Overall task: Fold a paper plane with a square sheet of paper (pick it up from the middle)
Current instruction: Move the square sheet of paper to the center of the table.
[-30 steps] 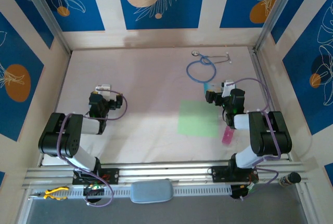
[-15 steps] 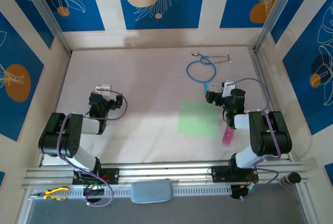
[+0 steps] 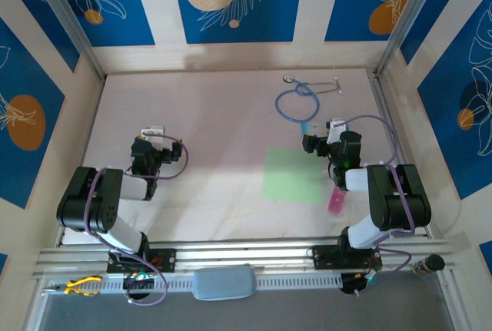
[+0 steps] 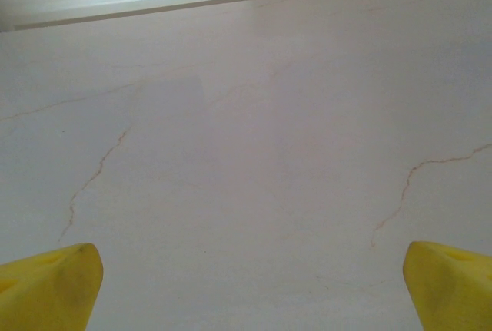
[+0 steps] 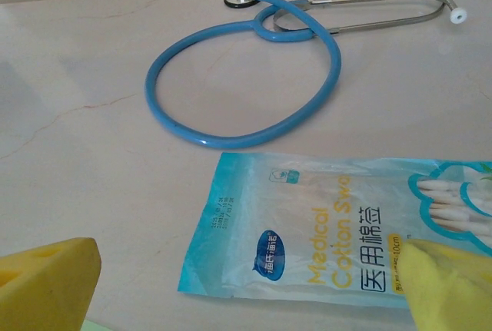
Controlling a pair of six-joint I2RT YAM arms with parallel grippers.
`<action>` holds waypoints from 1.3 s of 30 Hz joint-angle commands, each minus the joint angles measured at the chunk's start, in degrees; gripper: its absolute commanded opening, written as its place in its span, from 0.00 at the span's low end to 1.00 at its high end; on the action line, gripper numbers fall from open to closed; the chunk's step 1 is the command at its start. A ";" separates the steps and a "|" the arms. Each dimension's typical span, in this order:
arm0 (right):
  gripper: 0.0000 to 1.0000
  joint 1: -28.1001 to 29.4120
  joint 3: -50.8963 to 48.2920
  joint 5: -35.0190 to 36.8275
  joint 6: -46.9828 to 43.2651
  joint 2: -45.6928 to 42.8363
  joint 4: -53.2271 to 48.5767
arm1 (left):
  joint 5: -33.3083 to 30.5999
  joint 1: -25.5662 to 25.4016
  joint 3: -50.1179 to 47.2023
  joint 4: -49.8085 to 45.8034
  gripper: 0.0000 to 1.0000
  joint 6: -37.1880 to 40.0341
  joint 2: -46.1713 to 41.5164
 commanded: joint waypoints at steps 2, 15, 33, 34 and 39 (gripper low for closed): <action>0.99 0.37 -0.45 -1.17 -1.34 -2.88 0.26 | 0.16 0.52 -2.89 5.41 1.00 0.64 -2.40; 0.99 -3.85 20.90 -10.71 20.25 -14.58 -54.46 | -10.80 0.63 4.14 -30.11 1.00 -13.76 -27.33; 0.84 6.42 17.98 -17.18 26.01 -15.61 -74.61 | 21.93 1.45 -0.83 -35.02 1.00 -40.21 -39.17; 0.83 7.11 18.22 -16.73 26.06 -14.87 -74.59 | 24.64 1.46 -0.57 -33.56 1.00 -40.48 -38.18; 0.82 9.14 19.31 -15.77 26.62 -10.57 -73.65 | 32.40 1.46 4.16 -37.99 1.00 -38.06 -33.16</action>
